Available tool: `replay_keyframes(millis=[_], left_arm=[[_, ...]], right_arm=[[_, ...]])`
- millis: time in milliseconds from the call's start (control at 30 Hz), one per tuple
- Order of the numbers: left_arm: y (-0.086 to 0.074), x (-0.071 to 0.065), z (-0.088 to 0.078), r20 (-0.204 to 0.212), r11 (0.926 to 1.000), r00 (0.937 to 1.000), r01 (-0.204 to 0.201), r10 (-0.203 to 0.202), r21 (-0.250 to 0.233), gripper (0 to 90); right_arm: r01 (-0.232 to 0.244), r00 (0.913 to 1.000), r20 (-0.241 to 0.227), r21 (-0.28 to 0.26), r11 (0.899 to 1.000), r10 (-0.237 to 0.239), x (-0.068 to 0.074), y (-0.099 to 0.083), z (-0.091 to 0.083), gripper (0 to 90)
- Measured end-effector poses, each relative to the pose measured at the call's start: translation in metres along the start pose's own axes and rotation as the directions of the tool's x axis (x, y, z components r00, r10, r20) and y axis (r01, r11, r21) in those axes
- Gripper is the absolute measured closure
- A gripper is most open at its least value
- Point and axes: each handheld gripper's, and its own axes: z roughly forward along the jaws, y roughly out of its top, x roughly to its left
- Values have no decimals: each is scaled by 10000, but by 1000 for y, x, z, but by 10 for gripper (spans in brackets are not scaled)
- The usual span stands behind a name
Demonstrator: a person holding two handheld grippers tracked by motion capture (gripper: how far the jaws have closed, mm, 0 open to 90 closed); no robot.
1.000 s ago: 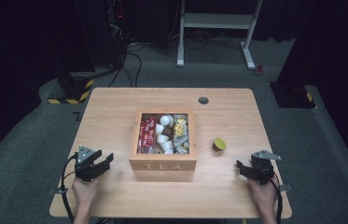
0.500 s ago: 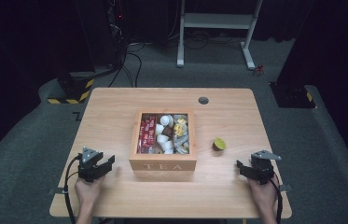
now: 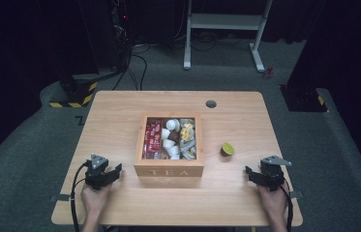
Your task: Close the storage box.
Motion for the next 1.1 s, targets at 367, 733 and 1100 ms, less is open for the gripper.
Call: replay_keyframes(millis=[367, 733, 1100], left_arm=[[-4, -2, 3, -72, 9999, 10000, -15, 16, 133, 396], [-4, -5, 4, -1, 9994, 9998, -215, 215, 268, 304], [-4, -5, 5, 110, 9992, 9997, -243, 239, 314, 275]], right_arm=[[0, 10000, -1, 0, 10000, 0, 0, 0, 0, 315], [-1, 10000, -1, 1, 10000, 1, 0, 0, 0, 315], [0, 10000, 1, 2, 10000, 0, 0, 0, 0, 315]])
